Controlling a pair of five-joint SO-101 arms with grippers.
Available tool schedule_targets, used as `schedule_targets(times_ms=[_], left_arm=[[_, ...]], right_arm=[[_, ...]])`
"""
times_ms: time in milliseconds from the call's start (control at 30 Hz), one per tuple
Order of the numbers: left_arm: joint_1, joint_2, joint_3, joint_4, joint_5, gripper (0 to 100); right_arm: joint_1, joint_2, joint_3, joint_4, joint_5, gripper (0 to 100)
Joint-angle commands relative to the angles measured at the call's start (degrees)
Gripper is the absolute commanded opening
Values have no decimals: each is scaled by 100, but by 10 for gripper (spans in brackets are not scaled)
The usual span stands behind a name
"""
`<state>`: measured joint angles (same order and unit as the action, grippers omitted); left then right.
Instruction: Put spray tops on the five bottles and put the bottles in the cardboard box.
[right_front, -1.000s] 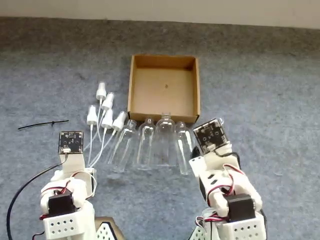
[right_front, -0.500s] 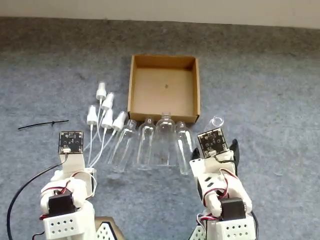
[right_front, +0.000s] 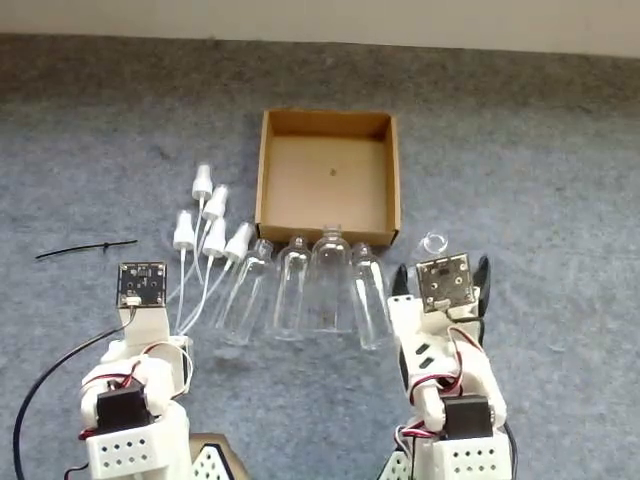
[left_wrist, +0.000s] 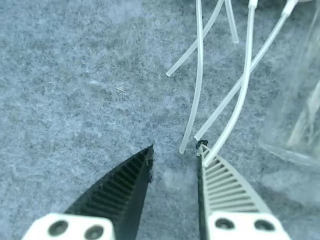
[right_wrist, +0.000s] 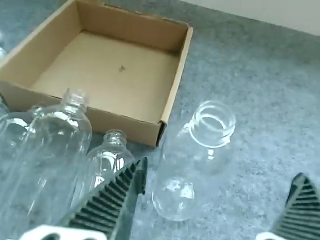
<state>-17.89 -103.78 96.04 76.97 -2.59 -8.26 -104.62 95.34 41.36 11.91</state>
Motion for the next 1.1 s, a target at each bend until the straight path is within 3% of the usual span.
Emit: schedule_targets(times_ms=[0,700,1067], left_arm=[[-84,-84,110,9,18,141],[-84,-84,110,9,18,141],[-84,-84,110,9,18,141]], right_arm=[[92,-66,259,-567,-44,386],[66,-57,479,-787,-53,386],[66,-48,479,-418,-53,386]])
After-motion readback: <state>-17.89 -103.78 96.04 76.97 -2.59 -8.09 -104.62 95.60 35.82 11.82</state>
